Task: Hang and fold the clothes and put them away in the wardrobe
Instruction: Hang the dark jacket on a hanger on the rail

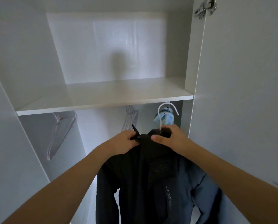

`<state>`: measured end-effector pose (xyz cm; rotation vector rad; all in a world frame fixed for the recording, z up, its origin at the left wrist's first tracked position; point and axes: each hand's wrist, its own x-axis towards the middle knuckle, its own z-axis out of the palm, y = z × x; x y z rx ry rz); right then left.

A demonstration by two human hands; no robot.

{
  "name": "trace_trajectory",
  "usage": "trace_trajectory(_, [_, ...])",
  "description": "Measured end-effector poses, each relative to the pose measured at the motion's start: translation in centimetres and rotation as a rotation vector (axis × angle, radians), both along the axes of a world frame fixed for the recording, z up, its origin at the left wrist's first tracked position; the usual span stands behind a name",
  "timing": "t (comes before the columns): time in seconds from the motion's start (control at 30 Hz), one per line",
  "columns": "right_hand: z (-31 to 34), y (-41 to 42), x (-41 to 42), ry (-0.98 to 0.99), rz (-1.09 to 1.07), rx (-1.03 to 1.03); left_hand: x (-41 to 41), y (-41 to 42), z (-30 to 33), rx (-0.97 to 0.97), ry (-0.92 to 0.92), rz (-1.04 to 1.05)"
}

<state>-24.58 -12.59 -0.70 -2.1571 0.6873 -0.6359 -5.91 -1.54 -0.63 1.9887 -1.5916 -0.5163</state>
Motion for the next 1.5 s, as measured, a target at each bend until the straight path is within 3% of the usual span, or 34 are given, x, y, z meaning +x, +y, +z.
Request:
trace_trajectory(0.23, [-0.7,0.7,0.8,0.159,0.251,0.089,-0.4,2.7,-1.3,0.061,0.035,0.049])
trace_trajectory(0.33, [-1.7,1.0,2.1,0.188,0.256,0.128,-0.7,4.0,-2.1,0.074,0.073,0.069])
trace_trajectory(0.47, [-2.8,1.5,3.9,0.221,0.168,0.041,-0.6,5.9,-2.8,0.122,0.069,0.065])
trace_trajectory(0.67, [-3.1,1.6,6.2,0.068,0.209,-0.155,0.7,9.6,-1.8,0.421,0.176,0.081])
trace_trajectory(0.9, [-4.0,2.9,9.7,-0.013,0.354,-0.203,0.3,11.8,-1.7,0.249,0.217,0.199])
trace_trajectory(1.1, [-5.5,3.1,11.7,0.049,0.405,-0.238,0.0,12.0,-4.9,0.110,0.222,0.314])
trace_trajectory(1.37, [-6.5,2.6,12.9,0.179,0.199,-0.234,0.1,9.9,-7.8,-0.021,0.309,0.342])
trace_trajectory(1.5, [-7.1,2.3,14.4,0.123,0.025,-0.095,-0.1,7.7,-8.7,-0.107,0.276,0.363])
